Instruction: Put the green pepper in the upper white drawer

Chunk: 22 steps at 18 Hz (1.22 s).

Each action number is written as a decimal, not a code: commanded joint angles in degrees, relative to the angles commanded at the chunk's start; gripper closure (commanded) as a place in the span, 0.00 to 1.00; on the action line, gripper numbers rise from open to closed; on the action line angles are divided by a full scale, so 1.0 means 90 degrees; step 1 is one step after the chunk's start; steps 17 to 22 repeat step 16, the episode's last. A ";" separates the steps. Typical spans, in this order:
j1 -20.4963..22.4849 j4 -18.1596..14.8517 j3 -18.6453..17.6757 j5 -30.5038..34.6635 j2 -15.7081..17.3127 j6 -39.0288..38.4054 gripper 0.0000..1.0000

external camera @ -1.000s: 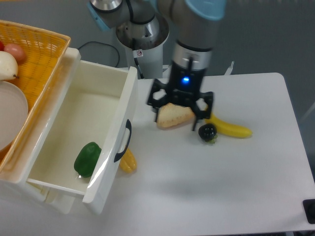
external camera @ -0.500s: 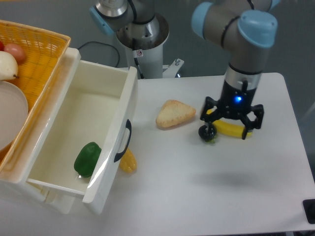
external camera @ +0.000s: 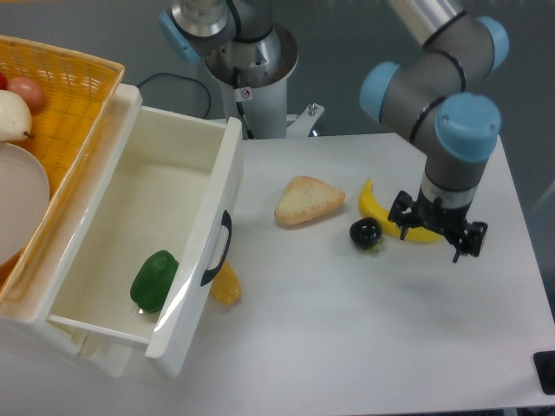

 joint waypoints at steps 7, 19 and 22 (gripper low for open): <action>-0.0137 0.0000 0.0264 0.0206 -0.0460 0.0255 0.00; -0.0117 0.0058 0.0284 0.0157 -0.0587 0.0539 0.00; -0.0117 0.0058 0.0284 0.0157 -0.0587 0.0539 0.00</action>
